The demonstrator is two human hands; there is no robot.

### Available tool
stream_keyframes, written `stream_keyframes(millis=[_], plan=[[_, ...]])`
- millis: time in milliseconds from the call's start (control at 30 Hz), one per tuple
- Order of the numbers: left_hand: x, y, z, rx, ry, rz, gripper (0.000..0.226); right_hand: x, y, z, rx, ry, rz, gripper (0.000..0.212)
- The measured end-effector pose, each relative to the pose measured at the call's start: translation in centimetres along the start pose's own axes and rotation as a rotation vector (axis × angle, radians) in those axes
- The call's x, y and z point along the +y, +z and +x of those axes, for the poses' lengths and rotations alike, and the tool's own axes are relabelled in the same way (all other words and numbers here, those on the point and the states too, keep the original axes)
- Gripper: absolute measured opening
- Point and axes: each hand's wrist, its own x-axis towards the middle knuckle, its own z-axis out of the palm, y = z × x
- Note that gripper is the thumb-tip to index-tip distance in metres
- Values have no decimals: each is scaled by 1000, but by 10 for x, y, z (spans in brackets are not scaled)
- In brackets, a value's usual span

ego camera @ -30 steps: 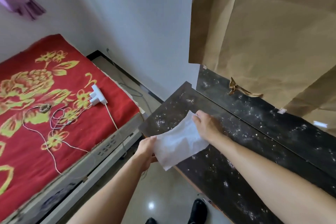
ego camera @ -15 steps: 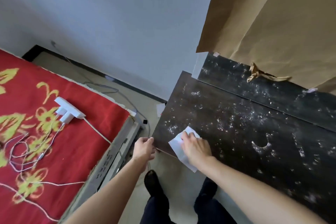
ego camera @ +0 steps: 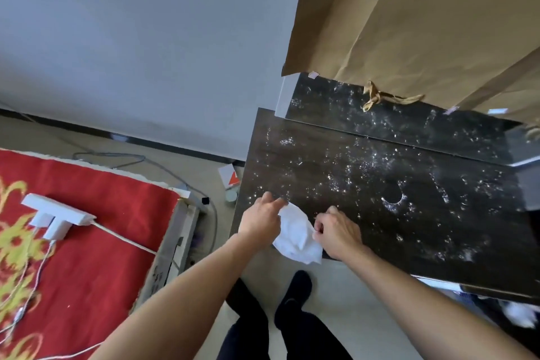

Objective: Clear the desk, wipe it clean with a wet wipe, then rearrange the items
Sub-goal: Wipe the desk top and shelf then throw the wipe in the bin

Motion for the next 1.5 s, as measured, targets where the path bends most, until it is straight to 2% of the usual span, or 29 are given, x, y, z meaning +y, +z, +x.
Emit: stream_keyframes(millis=[100,167,233,333,367,433,500,567,667,800,867,967,1067,1167,1233,1333,1433,1500], plan=[[8,4,22,-106,154,221,53,5,2,-7,111,-93,173,1],[9,6,28,-125,218,291,42,11,-3,-13,109,-113,351,7],[8,7,32,-103,241,269,30,19,-7,-17,101,-60,581,11],[4,-4,34,-92,84,-99,15,30,-16,-15,167,85,909,10],[4,-10,33,-107,12,-241,17,32,-19,-13,190,129,991,9],[7,-20,29,-164,-138,-517,29,32,-23,-7,226,190,1094,10],[11,-25,23,-219,-265,-774,21,25,-30,0,250,218,1130,10],[11,-27,15,-289,-357,-883,4,12,-37,9,235,198,1092,14],[-6,-23,5,-328,-455,-821,5,-9,-40,21,226,119,726,12],[-45,-25,-11,-49,-582,-632,5,-41,-28,24,287,-34,188,9],[-62,-24,-18,57,-609,-626,8,-58,-14,20,223,-128,81,15],[-79,-21,-27,99,-660,-699,15,-79,10,12,105,-238,178,21],[-87,-17,-33,97,-689,-753,16,-81,15,9,-32,-238,335,43],[-94,-15,-37,107,-703,-771,14,-63,13,9,223,-165,494,25],[-96,-13,-37,103,-707,-772,14,-52,15,11,237,-121,392,20],[-95,-10,-32,94,-708,-786,12,-54,24,11,81,-113,138,39],[-94,-8,-25,77,-698,-791,10,-59,27,17,112,-147,151,20],[-93,-9,-21,74,-693,-780,10,-59,22,20,127,-167,181,16]])
